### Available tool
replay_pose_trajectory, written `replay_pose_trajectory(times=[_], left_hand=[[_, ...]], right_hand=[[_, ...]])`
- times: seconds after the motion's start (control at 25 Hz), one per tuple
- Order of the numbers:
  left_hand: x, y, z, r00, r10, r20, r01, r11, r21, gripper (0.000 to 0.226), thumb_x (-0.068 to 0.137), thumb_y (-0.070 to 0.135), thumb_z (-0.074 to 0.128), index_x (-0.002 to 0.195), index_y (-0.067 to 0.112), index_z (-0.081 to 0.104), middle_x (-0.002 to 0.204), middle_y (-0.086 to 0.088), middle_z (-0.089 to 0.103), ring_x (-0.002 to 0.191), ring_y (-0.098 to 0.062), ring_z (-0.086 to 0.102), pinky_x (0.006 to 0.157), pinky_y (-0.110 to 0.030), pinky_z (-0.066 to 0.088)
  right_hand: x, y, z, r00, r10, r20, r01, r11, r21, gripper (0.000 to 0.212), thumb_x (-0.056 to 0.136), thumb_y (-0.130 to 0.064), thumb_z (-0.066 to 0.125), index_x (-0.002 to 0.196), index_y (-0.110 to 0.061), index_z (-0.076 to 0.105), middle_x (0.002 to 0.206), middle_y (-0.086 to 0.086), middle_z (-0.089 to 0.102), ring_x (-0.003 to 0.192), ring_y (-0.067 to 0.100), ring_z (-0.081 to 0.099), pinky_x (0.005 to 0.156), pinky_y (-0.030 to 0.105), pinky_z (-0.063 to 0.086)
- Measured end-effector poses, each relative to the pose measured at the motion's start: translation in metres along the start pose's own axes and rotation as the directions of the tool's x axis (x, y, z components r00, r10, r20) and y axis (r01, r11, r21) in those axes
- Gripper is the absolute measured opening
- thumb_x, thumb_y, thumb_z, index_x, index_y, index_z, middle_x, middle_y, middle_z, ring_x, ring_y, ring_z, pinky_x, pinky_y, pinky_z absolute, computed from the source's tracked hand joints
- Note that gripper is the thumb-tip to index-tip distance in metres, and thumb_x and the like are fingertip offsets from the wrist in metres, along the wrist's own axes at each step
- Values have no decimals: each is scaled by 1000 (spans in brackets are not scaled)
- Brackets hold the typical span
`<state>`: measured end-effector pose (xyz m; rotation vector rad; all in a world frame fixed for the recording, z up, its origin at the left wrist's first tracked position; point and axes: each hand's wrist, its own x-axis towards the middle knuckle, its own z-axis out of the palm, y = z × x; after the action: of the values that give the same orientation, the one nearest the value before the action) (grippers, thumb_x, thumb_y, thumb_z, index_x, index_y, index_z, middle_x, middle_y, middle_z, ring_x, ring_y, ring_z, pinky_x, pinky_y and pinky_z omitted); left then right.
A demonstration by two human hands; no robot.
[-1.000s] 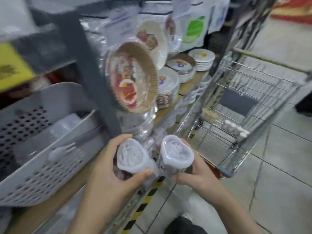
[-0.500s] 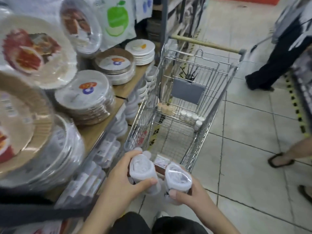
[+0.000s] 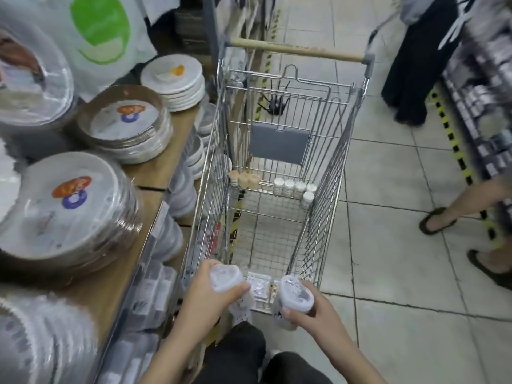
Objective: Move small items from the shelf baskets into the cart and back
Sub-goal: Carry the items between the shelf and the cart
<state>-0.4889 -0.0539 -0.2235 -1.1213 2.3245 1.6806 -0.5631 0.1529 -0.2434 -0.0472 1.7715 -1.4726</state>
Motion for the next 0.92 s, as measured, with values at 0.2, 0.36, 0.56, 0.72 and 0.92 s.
replay_pose_trajectory(times=[0.2, 0.36, 0.56, 0.72, 0.92], left_hand=[[84, -16, 19, 993, 9, 114, -12, 1000, 23, 50, 85, 30, 68, 122, 20, 36, 106, 7, 56, 85, -2, 58, 59, -11, 40], [141, -42, 49, 972, -109, 209, 87, 990, 115, 50, 88, 33, 62, 124, 20, 29, 121, 0, 49, 91, -12, 59, 61, -15, 45], [201, -92, 98, 934, -194, 300, 133, 968, 212, 53, 90, 29, 61, 127, 23, 24, 126, -4, 47, 92, -14, 58, 59, -13, 46], [231, -133, 132, 914, -227, 337, 168, 967, 193, 60, 80, 25, 71, 123, 34, 31, 132, -6, 43, 111, -28, 54, 85, -41, 55], [261, -168, 177, 927, -162, 339, 93, 973, 211, 63, 76, 13, 77, 128, 22, 41, 128, -3, 48, 107, -18, 49, 86, -29, 45]], right_hand=[[68, 22, -3, 970, 84, -227, -86, 996, 4, 48, 66, -13, 77, 111, -15, 60, 101, 3, 69, 88, 14, 65, 63, 13, 48], [125, 47, -15, 950, 144, -279, -189, 972, -142, 58, 69, -10, 78, 122, -15, 57, 105, -2, 67, 90, 9, 65, 63, 13, 48], [197, 93, -27, 920, 213, -328, -316, 899, -303, 68, 76, 0, 71, 136, -11, 43, 125, 8, 53, 103, 18, 54, 64, 12, 44], [241, 135, -30, 916, 150, -371, -325, 820, -472, 60, 78, -5, 68, 134, -15, 47, 125, 5, 56, 111, 22, 55, 85, 25, 45], [279, 172, -31, 910, 138, -392, -361, 730, -580, 59, 84, 0, 58, 138, -16, 42, 131, 7, 47, 115, 23, 51, 96, 30, 42]])
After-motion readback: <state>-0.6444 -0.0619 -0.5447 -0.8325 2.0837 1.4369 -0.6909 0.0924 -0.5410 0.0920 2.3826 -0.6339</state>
